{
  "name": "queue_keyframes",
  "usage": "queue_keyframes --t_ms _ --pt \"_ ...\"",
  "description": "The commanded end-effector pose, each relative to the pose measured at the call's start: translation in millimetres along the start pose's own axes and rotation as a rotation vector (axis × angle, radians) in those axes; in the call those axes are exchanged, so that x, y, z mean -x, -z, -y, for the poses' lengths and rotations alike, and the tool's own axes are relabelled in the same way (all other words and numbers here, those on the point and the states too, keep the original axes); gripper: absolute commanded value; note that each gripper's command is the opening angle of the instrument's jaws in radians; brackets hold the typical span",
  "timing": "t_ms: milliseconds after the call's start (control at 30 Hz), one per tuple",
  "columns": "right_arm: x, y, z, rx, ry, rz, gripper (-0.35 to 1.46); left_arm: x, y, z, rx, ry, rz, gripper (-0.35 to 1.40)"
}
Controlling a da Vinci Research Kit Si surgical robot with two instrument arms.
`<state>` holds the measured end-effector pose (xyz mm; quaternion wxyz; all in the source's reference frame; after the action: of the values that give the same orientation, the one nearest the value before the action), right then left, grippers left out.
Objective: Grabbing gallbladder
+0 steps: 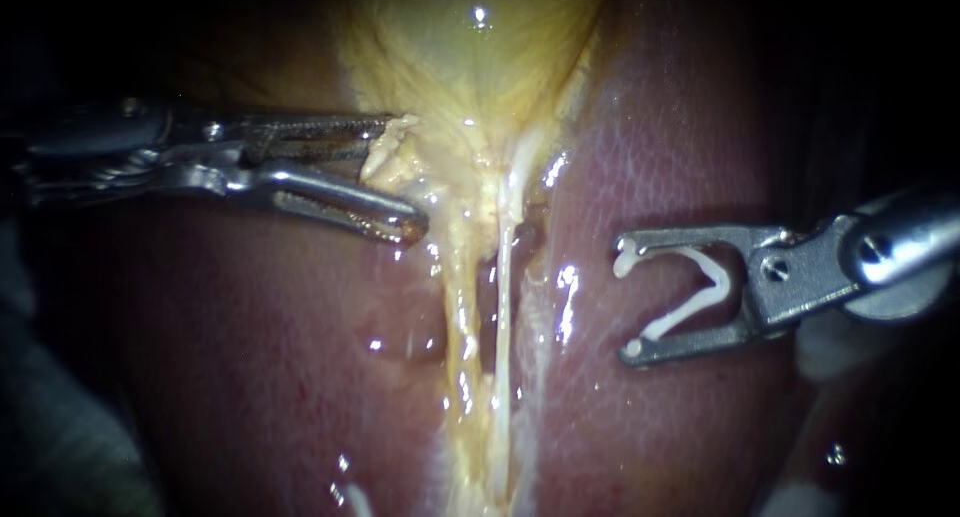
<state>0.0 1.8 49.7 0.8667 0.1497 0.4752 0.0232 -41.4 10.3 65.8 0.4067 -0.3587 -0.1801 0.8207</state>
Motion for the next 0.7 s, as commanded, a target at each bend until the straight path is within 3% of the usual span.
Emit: queue_keyframes --t_ms 33,333,700 --pt "0.0 0.0 0.0 0.000 0.000 0.000 0.50 0.0 -0.2 -0.1 0.002 0.005 0.001 0.47" --pt "0.0 0.0 0.0 0.000 0.000 0.000 0.50 -0.2 -1.1 -0.3 0.009 0.018 0.012 0.47" --pt "0.0 0.0 0.0 0.000 0.000 0.000 0.50 -0.4 -1.6 0.9 0.013 0.043 0.020 0.47"
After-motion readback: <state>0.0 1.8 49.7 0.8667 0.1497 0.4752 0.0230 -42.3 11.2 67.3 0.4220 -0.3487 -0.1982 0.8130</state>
